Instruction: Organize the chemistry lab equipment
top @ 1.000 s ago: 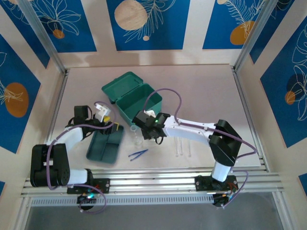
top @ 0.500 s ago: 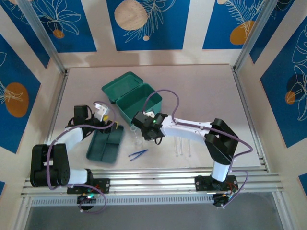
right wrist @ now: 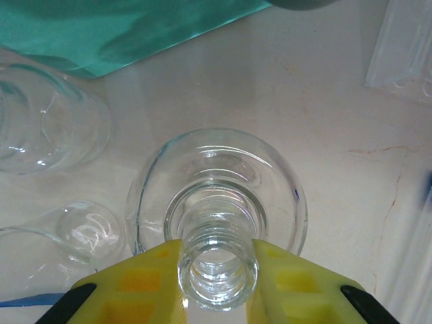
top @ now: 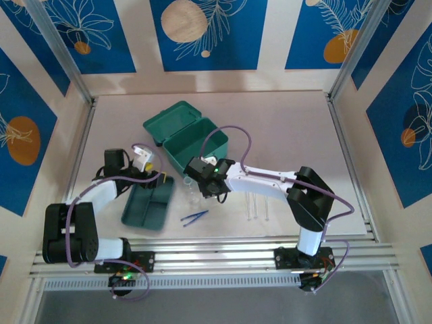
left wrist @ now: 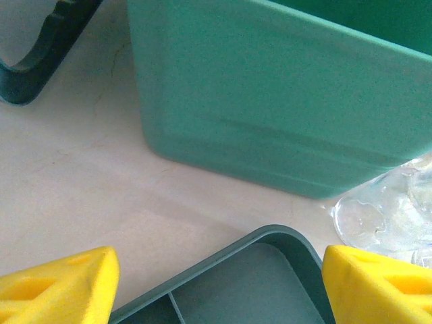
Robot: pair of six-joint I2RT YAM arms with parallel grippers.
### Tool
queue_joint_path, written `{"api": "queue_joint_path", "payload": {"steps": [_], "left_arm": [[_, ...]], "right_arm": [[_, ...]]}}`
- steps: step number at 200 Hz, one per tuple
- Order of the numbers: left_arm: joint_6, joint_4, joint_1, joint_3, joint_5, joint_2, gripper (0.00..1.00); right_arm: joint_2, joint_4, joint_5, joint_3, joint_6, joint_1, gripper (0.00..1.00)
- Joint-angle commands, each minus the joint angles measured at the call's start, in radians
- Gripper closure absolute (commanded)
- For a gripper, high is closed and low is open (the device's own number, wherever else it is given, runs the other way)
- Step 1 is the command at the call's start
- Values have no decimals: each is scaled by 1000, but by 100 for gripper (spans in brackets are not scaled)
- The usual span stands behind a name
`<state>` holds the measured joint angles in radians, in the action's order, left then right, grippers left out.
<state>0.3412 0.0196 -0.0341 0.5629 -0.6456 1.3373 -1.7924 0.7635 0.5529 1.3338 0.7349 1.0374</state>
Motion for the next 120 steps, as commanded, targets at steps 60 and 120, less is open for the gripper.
{"api": "queue_joint_path", "payload": {"steps": [60,120], "left_arm": [[-8,17,8,-14,-1,-19,21],[-8,19,8,-15,0,-21,21]], "right_arm": [[-12,44,33,36,18,1,79],[-2,30,34,39,17,0,82]]}}
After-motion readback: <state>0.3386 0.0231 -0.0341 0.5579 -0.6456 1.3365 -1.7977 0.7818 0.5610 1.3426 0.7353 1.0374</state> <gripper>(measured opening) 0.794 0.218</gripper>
